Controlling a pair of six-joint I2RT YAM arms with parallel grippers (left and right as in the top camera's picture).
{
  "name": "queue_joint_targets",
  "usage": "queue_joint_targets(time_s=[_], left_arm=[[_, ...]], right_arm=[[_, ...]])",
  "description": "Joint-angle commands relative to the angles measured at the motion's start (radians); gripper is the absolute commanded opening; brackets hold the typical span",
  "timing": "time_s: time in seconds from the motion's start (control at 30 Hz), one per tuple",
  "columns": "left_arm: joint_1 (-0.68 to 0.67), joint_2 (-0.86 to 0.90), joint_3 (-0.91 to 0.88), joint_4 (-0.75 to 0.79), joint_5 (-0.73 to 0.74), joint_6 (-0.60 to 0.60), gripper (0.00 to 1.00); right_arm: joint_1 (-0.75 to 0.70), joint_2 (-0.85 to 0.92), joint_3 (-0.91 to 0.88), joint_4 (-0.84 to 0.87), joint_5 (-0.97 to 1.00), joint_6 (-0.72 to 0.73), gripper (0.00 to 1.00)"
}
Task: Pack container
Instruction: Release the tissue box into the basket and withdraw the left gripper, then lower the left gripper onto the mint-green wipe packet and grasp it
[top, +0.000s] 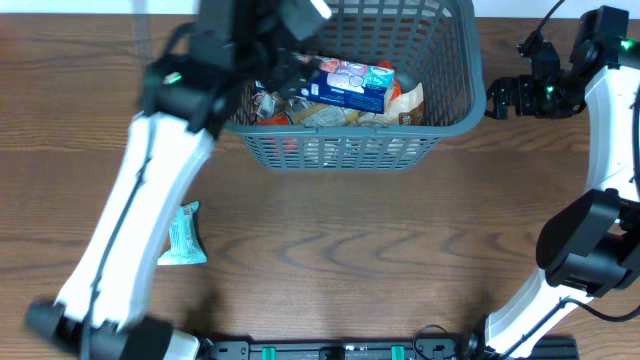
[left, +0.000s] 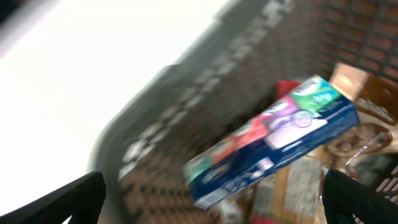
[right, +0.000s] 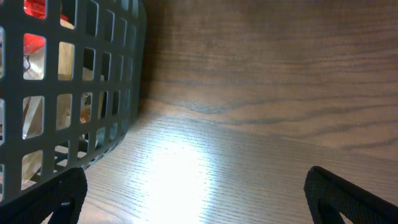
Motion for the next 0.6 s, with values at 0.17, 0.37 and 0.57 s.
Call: queue_joint_targets(time_s=[0.17, 0.37, 0.57], left_arm=[[0.226, -0.259, 0.019, -0.319, -0.172, -0.356, 0.98], [0.407, -0.301, 0.014, -0.628, -0.171, -0.535, 0.98], [0.470, -0.302, -0.116, -0.743, -0.171, -0.582, 0.99]], right_arm=[[0.002, -0.002, -0.006, 0.003, -0.007, -0.011, 0.99], [0.003, -0.002, -0.006, 0.005, -0.008, -0.011, 0.99], [0.003, -0.002, -0.006, 0.006, -0.007, -0.011, 0.99]])
